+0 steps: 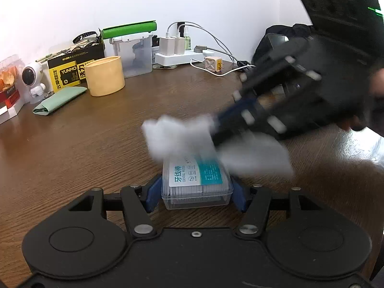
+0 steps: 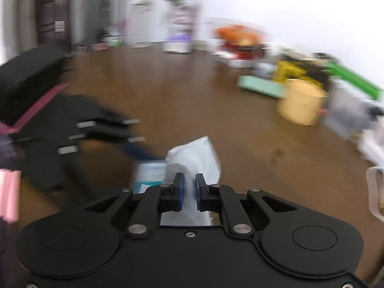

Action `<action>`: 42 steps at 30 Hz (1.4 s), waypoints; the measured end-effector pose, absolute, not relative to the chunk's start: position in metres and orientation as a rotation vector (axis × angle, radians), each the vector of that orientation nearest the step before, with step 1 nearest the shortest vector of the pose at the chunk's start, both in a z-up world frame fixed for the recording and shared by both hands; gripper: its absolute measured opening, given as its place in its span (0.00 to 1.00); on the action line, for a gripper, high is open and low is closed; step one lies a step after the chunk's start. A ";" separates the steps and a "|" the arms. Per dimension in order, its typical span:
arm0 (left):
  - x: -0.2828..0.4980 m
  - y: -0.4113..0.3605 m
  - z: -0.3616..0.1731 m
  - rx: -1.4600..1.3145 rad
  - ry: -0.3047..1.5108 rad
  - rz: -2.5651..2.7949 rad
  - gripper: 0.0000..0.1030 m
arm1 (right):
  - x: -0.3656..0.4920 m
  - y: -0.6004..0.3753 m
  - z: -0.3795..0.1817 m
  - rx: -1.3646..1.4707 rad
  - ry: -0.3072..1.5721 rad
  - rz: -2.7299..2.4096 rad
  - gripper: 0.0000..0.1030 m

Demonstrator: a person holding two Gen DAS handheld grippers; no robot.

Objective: Clean container
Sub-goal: 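Rub the tissue across the box lid with the right gripper while left holds the box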

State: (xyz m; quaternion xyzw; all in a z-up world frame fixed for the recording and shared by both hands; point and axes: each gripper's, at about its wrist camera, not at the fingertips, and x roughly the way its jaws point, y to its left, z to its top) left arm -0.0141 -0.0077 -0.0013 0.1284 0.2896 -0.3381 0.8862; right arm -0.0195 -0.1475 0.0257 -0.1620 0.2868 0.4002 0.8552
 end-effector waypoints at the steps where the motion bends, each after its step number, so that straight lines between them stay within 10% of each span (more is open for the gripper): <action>1: -0.014 -0.008 -0.001 0.269 0.601 -0.702 0.57 | -0.025 -0.141 0.025 -0.341 0.602 0.894 0.10; 42: -0.014 -0.009 0.000 0.245 0.616 -0.681 0.56 | -0.008 -0.155 0.034 -0.399 0.606 0.770 0.11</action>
